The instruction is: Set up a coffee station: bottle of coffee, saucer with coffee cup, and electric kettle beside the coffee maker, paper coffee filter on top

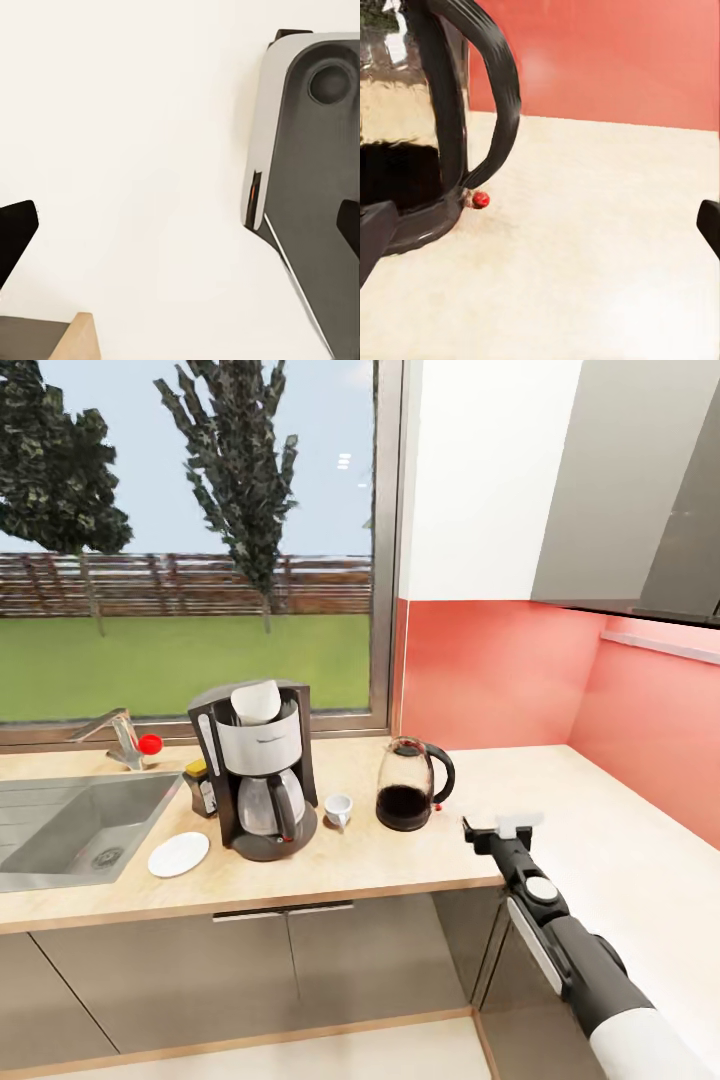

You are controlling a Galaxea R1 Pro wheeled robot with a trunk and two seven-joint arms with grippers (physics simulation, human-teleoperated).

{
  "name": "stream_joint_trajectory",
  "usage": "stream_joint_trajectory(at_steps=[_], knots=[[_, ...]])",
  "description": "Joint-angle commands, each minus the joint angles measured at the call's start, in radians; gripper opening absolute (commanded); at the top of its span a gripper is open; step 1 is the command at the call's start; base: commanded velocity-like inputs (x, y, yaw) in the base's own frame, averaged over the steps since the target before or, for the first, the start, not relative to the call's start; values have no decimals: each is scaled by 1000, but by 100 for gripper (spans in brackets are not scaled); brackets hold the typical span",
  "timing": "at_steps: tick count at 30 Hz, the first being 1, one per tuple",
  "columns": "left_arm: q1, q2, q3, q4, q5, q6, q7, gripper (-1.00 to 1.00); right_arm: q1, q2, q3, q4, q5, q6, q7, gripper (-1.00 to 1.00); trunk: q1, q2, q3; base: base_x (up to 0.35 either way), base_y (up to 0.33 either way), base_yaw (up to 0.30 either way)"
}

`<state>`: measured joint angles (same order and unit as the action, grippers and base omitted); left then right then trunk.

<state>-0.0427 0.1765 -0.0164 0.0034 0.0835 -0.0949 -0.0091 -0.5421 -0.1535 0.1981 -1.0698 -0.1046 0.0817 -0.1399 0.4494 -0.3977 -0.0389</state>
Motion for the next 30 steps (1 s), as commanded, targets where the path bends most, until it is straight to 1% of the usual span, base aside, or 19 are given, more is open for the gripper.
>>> stream_joint_trajectory(at_steps=[1, 2, 3, 4, 5, 7, 11, 18, 30], knots=[[-1, 4, -3, 1, 9, -3, -1, 100, -1, -4, -30, 4, -10, 2, 21, 100, 1, -2, -2, 0, 0, 0], [-1, 6, -3, 1, 9, -3, -1, 100, -1, -5, -48, 6, -10, 2, 34, 100, 1, -2, -2, 0, 0, 0], [-1, 9, -3, 1, 9, -3, -1, 100, -1, -6, -83, 8, -10, 1, 61, 100, 1, -2, -2, 0, 0, 0], [0, 10, -3, 1, 9, -3, -1, 100, -1, -6, -100, 9, -10, 1, 74, 100, 1, -2, -2, 0, 0, 0], [0, 12, -3, 1, 9, -3, -2, 100, -1, -7, -129, 11, -9, 1, 99, 100, 1, -2, -2, 0, 0, 0], [0, 14, -3, 1, 9, -3, -2, 100, -1, -7, -160, 11, -7, 1, 132, 100, 1, -2, -2, 0, 0, 0], [-1, 14, -3, 1, 9, -3, -2, 100, -1, -8, -190, 11, -6, -3, 168, 100, 1, -2, -2, 4, 0, 0], [-2, 13, -4, 0, 9, -2, -2, 100, -1, -8, -192, 7, -6, -6, 170, 100, 1, -2, -2, 125, 0, 0], [-2, 9, -5, 0, 7, -3, -2, 100, -1, -8, -193, 11, -4, -7, 163, 100, 1, -2, -2, 306, 60, 0]])
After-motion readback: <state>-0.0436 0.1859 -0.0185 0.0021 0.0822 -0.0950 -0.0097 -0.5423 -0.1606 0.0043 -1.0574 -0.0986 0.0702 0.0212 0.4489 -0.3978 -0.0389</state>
